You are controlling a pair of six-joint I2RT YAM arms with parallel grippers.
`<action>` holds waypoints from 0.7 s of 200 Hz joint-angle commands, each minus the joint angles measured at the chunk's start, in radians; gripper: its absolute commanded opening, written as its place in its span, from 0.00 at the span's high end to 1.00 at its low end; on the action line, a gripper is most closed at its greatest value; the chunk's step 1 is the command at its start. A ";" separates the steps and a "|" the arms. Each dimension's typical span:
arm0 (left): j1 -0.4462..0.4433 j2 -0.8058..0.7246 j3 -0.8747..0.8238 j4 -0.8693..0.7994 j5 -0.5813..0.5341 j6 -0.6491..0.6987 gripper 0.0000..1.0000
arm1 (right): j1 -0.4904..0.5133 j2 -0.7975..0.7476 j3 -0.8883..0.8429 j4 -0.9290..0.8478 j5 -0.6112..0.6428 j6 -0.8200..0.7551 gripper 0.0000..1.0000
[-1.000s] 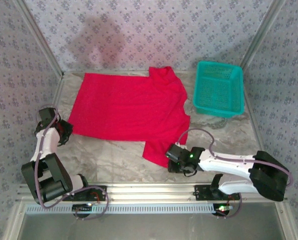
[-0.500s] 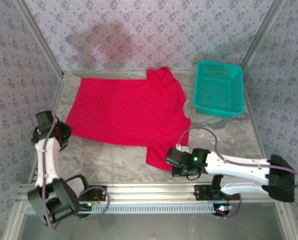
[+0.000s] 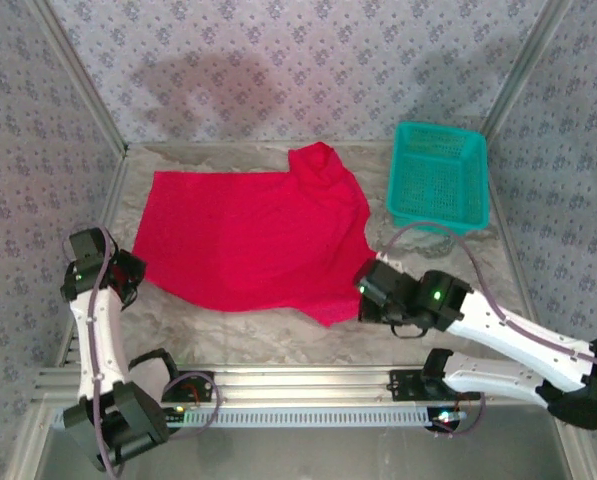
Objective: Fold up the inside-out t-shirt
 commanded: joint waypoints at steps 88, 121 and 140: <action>-0.061 0.487 0.292 0.174 -0.025 0.023 1.00 | -0.426 0.588 0.440 0.167 -0.113 -0.478 1.00; -0.070 0.609 0.365 0.184 -0.036 0.029 1.00 | -0.463 0.714 0.530 0.173 -0.131 -0.506 1.00; -0.074 0.659 0.398 0.182 -0.044 0.033 1.00 | -0.482 0.768 0.581 0.162 -0.129 -0.517 1.00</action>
